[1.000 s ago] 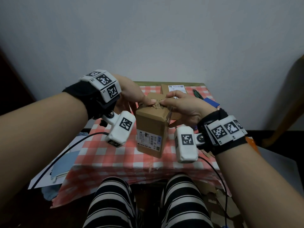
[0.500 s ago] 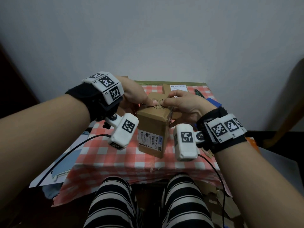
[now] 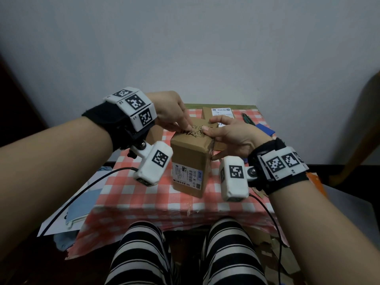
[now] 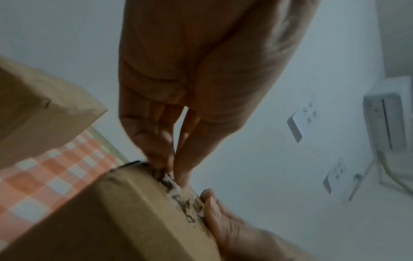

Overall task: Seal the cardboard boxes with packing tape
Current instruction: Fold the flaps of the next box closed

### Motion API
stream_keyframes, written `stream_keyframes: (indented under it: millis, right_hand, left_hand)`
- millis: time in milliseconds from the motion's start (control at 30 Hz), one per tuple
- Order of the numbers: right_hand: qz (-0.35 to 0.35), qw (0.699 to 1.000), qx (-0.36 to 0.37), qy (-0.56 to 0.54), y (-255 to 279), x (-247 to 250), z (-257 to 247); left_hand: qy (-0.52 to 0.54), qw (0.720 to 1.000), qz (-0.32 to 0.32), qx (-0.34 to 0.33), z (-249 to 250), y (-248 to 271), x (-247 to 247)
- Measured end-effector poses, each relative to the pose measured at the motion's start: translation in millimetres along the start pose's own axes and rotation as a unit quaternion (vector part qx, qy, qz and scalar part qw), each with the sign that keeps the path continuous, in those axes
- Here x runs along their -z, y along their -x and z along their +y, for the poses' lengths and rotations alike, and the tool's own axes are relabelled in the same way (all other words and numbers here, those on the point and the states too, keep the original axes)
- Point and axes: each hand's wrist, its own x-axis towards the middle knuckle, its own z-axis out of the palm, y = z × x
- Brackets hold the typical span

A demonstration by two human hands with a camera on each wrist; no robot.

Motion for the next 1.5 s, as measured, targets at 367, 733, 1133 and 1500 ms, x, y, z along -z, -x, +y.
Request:
stream_keyframes:
  millis: [367, 733, 1133, 1500]
  right_hand:
    - [-0.003, 0.999, 0.009, -0.044, 8.0, -2.0, -0.8]
    - [-0.002, 0.998, 0.011, -0.055, 13.0, -2.7, -0.9]
    - [-0.004, 0.998, 0.014, -0.06, 15.3, -5.4, -1.9]
    - [-0.002, 0.998, 0.014, -0.069, 15.5, -5.7, -0.6]
  left_hand:
    - [0.013, 0.995, -0.042, 0.09, 21.2, 3.3, -15.2]
    - [0.014, 0.989, -0.043, 0.14, 30.3, 3.2, -22.6]
    - [0.003, 0.995, -0.007, 0.1, 37.0, 4.2, -27.2]
    - [0.039, 0.989, -0.047, 0.135, 34.0, -0.7, -24.5]
